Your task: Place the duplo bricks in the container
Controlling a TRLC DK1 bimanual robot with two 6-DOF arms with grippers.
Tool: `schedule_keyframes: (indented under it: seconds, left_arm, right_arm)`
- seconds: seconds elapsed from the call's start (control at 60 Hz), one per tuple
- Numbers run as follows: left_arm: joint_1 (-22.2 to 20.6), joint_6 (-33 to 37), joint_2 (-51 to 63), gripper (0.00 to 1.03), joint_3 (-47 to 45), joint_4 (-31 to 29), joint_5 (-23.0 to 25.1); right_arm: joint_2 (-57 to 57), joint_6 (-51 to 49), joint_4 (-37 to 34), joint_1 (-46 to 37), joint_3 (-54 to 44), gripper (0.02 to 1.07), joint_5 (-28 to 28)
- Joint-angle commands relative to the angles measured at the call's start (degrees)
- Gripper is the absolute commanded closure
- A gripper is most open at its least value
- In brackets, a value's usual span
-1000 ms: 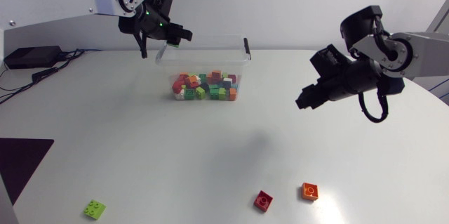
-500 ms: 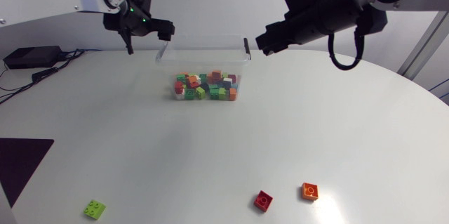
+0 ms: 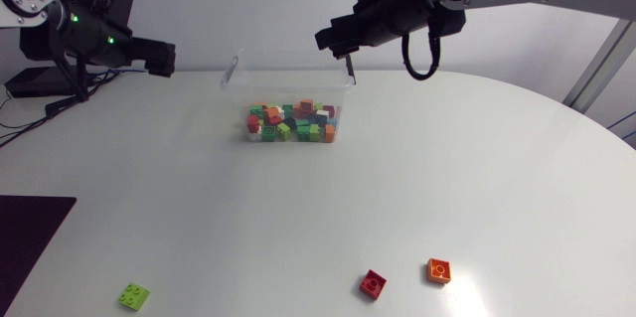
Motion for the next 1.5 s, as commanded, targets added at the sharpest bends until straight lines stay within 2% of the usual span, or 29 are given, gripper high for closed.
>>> schedule_keyframes:
  seconds: [0.0, 0.433, 0.683, 0.867, 0.9, 0.95, 0.967, 0.983, 1.033, 1.183, 1.3, 1.483]
  left_arm:
    - [1.08, 3.11, -2.91, 0.05, -4.75, -1.36, 0.76]
    - [5.65, 12.61, -11.26, 0.05, -22.42, -4.70, 2.34]
    - [4.51, 14.89, -15.56, 0.05, -28.92, -6.90, 2.25]
    - [3.80, 16.65, -16.53, 0.05, -30.59, -11.47, 2.25]
    - [3.54, 17.09, -16.62, 0.05, -30.77, -12.70, 2.25]
    - [2.92, 17.18, -16.62, 0.05, -31.21, -14.55, 2.25]
    - [2.48, 17.44, -16.62, 0.05, -31.38, -15.95, 2.25]
    - [2.22, 17.62, -16.71, 0.05, -31.47, -16.57, 2.25]
    - [1.34, 18.05, -16.97, 0.05, -31.65, -18.85, 2.25]
    - [-0.68, 17.79, -17.23, 0.06, -32.97, -24.83, 2.25]
    - [-1.91, 16.38, -16.79, 0.06, -36.75, -25.18, 1.99]
    - [-1.38, 15.42, -14.51, 0.06, -40.35, -25.71, 0.49]
  right_arm:
    - [3.20, 1.47, 1.27, 0.46, 2.80, 0.81, 0.38]
    - [13.58, 1.38, 5.31, 1.25, 11.59, 0.81, 2.14]
    - [17.53, 1.38, 10.41, 0.29, 12.47, 0.81, 2.23]
    - [21.05, 1.03, 13.13, -0.50, 14.93, 0.80, 3.99]
    - [21.84, 0.94, 13.22, -0.59, 15.89, 0.78, 4.43]
    - [23.51, 0.94, 12.08, -1.12, 18.27, 0.50, 5.22]
    - [24.03, 0.94, 11.38, -1.29, 19.15, 0.34, 5.39]
    - [24.03, 0.94, 11.20, -1.38, 19.32, 0.24, 5.57]
    - [23.59, 1.03, 10.94, -1.56, 19.06, 0.05, 5.92]
    - [18.15, 1.20, 10.94, -2.00, 13.96, 0.06, 6.45]
    - [11.47, 1.38, 11.02, -2.09, 7.46, 0.06, 6.53]
    - [-0.14, 1.47, 11.20, -1.56, -5.46, 0.06, 6.45]
